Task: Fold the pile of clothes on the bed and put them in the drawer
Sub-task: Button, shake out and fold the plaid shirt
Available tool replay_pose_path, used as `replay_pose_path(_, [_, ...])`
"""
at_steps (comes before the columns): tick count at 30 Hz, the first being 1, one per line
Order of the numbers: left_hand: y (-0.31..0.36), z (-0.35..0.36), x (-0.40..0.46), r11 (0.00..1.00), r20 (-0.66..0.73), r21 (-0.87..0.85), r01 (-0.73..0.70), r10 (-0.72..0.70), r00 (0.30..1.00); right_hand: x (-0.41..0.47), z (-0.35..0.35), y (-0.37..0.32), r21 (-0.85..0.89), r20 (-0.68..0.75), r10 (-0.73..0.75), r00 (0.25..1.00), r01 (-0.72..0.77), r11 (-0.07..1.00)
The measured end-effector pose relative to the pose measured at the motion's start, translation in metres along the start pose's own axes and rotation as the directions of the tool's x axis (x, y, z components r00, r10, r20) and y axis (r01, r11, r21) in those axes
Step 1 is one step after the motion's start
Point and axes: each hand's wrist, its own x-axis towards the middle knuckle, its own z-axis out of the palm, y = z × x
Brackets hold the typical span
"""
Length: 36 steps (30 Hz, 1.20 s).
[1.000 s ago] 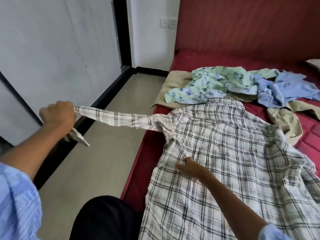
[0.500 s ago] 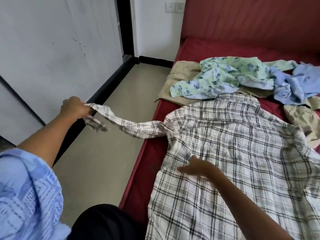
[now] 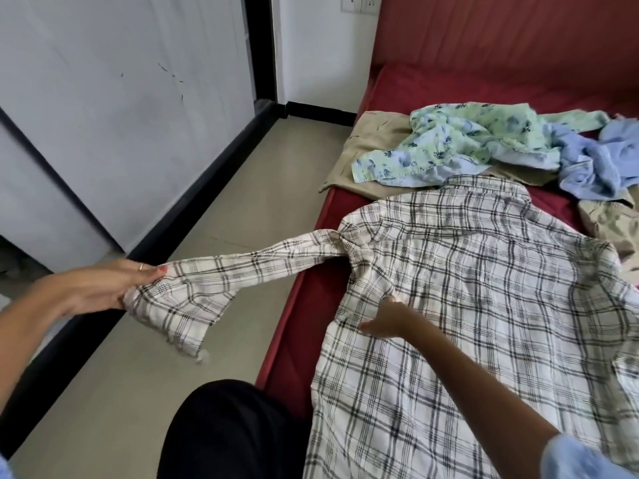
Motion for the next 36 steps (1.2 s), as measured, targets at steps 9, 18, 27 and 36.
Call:
replay_pose_path(9, [0.14,0.091,-0.136,0.983,-0.018,-0.18,-0.039,0.036,0.999,-0.078,0.002,-0.058,0.215,-0.405,-0.284,0.869,0.393,0.894])
replay_pose_path(18, [0.177,0.141,-0.181,0.875,0.022,-0.419,-0.242,0.276,0.961,-0.19,0.026,-0.142,0.454,-0.668,-0.394,0.631,0.765,0.456])
replay_pose_path(27, [0.139,0.148,-0.218,0.98,0.282,-0.048,-0.194,0.199,0.938,-0.181,0.007,-0.112,0.902,-0.415,-0.201,0.887,0.372,-0.22])
replay_pose_path(36, [0.175,0.116,-0.251,0.734,-0.219,0.639,-0.23,0.461,0.86,-0.198,0.004,-0.1,0.591,-0.299,-0.31,0.903,0.43,0.682])
